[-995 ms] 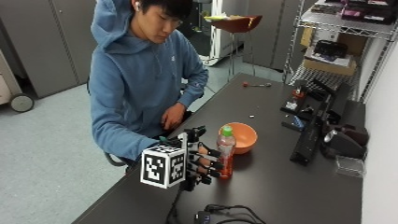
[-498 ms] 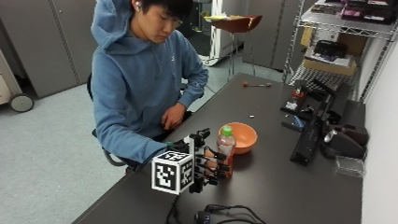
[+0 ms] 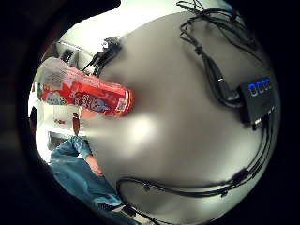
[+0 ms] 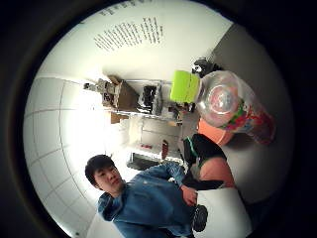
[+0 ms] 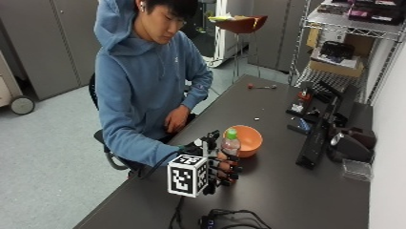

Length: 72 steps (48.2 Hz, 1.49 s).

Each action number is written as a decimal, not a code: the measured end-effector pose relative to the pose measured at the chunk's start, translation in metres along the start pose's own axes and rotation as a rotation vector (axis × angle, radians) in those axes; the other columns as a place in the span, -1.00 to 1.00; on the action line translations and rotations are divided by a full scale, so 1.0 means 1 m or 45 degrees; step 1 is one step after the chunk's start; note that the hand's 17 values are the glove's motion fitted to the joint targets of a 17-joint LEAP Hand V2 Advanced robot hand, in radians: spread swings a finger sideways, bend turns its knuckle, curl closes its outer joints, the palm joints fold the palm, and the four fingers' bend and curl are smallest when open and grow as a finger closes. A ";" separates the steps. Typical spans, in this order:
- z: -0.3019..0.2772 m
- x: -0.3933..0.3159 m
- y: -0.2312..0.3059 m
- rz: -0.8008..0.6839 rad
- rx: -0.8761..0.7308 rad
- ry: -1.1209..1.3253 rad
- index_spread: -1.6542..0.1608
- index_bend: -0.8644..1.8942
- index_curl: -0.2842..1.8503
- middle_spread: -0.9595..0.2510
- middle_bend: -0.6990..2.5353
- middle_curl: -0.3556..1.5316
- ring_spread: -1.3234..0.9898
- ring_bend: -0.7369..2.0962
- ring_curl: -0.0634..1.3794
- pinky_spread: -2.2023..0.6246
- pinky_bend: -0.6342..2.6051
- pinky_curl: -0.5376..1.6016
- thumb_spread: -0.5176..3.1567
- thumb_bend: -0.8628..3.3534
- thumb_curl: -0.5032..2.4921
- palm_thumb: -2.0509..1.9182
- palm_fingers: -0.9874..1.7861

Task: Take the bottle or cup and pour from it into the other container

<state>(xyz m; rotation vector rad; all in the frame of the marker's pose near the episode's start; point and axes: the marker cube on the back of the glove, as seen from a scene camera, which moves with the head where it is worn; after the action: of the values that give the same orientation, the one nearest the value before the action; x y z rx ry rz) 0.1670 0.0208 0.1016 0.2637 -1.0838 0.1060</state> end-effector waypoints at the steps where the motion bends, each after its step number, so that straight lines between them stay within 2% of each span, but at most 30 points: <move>1: 0.002 0.000 -0.001 -0.001 -0.004 -0.006 0.48 -0.27 -0.50 0.71 -0.45 -0.29 0.24 -0.18 -0.50 0.75 -0.41 -0.16 -0.23 -0.60 -0.37 0.41 -0.15; 16: 0.039 0.005 -0.012 -0.010 -0.030 -0.193 0.48 -0.27 -0.50 0.69 -0.46 -0.29 0.24 -0.19 -0.50 0.75 -0.40 -0.16 -0.24 -0.61 -0.37 0.41 -0.17; 23: 0.053 0.007 -0.018 -0.041 0.055 -0.294 0.48 -0.28 -0.50 0.73 -0.46 -0.30 0.25 -0.17 -0.49 0.75 -0.39 -0.16 -0.25 -0.60 -0.37 0.43 -0.16; 31: 0.063 0.006 -0.026 -0.079 0.195 -0.408 0.53 -0.29 -0.52 0.76 -0.42 -0.28 0.25 -0.12 -0.48 0.74 -0.39 -0.17 -0.28 -0.59 -0.36 0.49 0.00; 32: 0.064 0.005 -0.026 -0.082 0.211 -0.412 0.55 -0.29 -0.52 0.74 -0.39 -0.26 0.23 -0.10 -0.47 0.72 -0.38 -0.16 -0.29 -0.59 -0.35 0.51 0.09; 39: 0.068 0.002 -0.030 -0.061 0.274 -0.408 0.62 -0.25 -0.49 0.63 -0.33 -0.22 0.12 -0.08 -0.45 0.64 -0.42 -0.18 -0.33 -0.58 -0.32 0.58 0.37; 45: 0.070 -0.003 -0.034 -0.045 0.265 -0.338 0.64 -0.27 -0.47 0.55 -0.35 -0.19 0.06 -0.10 -0.41 0.54 -0.38 -0.15 -0.45 -0.59 -0.29 0.60 0.44; 54: 0.063 -0.029 -0.038 -0.072 0.147 -0.140 0.65 -0.27 -0.44 0.47 -0.34 -0.15 0.01 -0.11 -0.35 0.45 -0.41 -0.14 -0.58 -0.60 -0.25 0.61 0.49; 72: 0.046 -0.076 -0.056 -0.050 0.050 0.305 0.65 -0.28 -0.42 0.44 -0.34 -0.11 -0.01 -0.13 -0.30 0.40 -0.42 -0.12 -0.67 -0.61 -0.22 0.60 0.51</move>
<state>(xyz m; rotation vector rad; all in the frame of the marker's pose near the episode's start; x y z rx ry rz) 0.1045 -0.0419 0.0460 0.2999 -0.8390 0.1205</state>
